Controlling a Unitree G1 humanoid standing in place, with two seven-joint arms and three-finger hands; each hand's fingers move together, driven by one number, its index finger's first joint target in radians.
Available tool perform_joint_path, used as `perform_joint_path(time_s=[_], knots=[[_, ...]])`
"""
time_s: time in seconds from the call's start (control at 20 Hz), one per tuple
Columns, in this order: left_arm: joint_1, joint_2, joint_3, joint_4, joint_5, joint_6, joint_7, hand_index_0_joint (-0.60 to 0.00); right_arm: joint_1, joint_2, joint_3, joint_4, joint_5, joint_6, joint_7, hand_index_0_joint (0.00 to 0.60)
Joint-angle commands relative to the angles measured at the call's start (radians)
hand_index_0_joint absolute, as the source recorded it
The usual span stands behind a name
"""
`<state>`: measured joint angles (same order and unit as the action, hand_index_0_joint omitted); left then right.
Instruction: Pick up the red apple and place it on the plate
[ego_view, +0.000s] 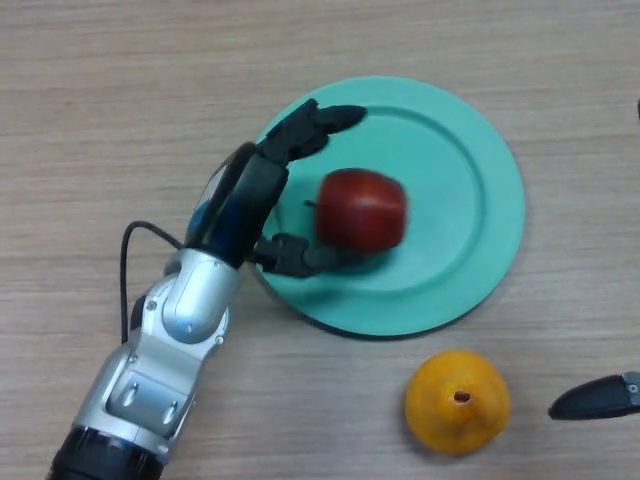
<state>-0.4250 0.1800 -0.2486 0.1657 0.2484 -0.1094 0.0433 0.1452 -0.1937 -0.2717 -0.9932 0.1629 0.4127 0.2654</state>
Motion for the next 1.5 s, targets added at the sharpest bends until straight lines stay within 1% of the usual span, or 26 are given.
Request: perform_joint_path(time_s=[0.05, 0.1, 0.15, 0.2, 0.25, 0.35, 0.4, 0.5, 0.6, 0.65, 0.75, 0.8, 0.9, 1.0, 1.05, 1.1, 1.25, 1.35, 1.5], knots=[[-0.046, 0.01, 0.045, -0.078, -0.053, -0.093, 0.049, -0.501, -0.01, -0.016, -0.052, -0.054, 0.018, -0.156, -0.008, 0.0], [-0.045, 0.01, 0.051, -0.087, -0.061, -0.086, 0.044, -0.35, -0.012, -0.018, -0.049, -0.054, 0.016, -0.154, -0.01, 0.0], [-0.043, 0.01, 0.058, -0.096, -0.067, -0.082, 0.04, -0.25, -0.013, -0.02, -0.045, -0.054, 0.013, -0.152, -0.013, 0.0], [-0.038, 0.01, 0.074, -0.117, -0.078, -0.074, 0.031, -0.1, -0.018, -0.023, -0.032, -0.054, 0.004, -0.147, -0.021, 0.0], [-0.033, 0.01, 0.092, -0.142, -0.085, -0.072, 0.03, -0.003, -0.021, -0.029, -0.015, -0.054, -0.004, -0.142, -0.031, 0.0], [-0.02, 0.01, 0.119, -0.205, -0.09, -0.025, 0.01, 0.0, -0.028, -0.037, -0.001, -0.054, -0.004, -0.132, -0.042, 0.0], [-0.018, 0.01, 0.136, -0.213, -0.025, -0.021, 0.032, 0.0, -0.032, -0.044, 0.006, -0.054, -0.006, -0.128, -0.049, 0.0], [0.007, 0.01, 0.175, -0.272, 0.032, -0.018, 0.015, 0.0, -0.034, -0.051, 0.013, -0.054, -0.005, -0.125, -0.056, 0.0], [0.039, 0.014, 0.217, -0.363, 0.03, 0.006, -0.008, 0.0, -0.047, -0.053, 0.024, -0.054, -0.02, -0.114, -0.054, 0.0], [0.057, 0.018, 0.231, -0.42, 0.004, 0.037, -0.019, 0.0, -0.056, -0.055, 0.027, -0.054, -0.025, -0.107, -0.054, 0.0], [0.122, 0.033, 0.259, -0.585, -0.108, 0.127, -0.066, 0.0, -0.066, -0.061, 0.031, -0.054, -0.018, -0.101, -0.056, 0.0], [0.149, 0.047, 0.279, -0.662, -0.168, 0.187, -0.093, 0.0, -0.076, -0.061, 0.037, -0.054, -0.021, -0.093, -0.053, 0.0], [0.188, 0.075, 0.33, -0.755, -0.256, 0.25, -0.114, 0.0, -0.107, -0.062, 0.037, -0.053, -0.023, -0.055, -0.042, 0.0], [0.258, 0.092, 0.391, -0.869, -0.399, 0.34, -0.134, 0.0, -0.131, -0.071, 0.034, -0.054, -0.012, -0.028, -0.045, 0.0], [0.286, 0.101, 0.42, -0.908, -0.441, 0.359, -0.137, 0.0, -0.143, -0.074, 0.036, -0.054, -0.01, -0.02, -0.049, 0.0], [0.324, 0.1, 0.454, -0.941, -0.488, 0.365, -0.137, 0.0, -0.158, -0.079, 0.044, -0.049, -0.014, -0.01, -0.05, 0.0], [0.399, 0.097, 0.516, -0.972, -0.538, 0.338, -0.137, 0.0, -0.178, -0.087, 0.056, -0.03, -0.019, 0.002, -0.045, 0.0], [0.421, 0.097, 0.543, -0.962, -0.546, 0.318, -0.151, 0.0, -0.188, -0.09, 0.054, -0.012, -0.017, -0.006, -0.041, 0.0], [0.425, 0.096, 0.548, -0.913, -0.499, 0.269, -0.144, 0.0, -0.207, -0.098, 0.059, 0.008, -0.015, 0.004, -0.047, 0.0]])
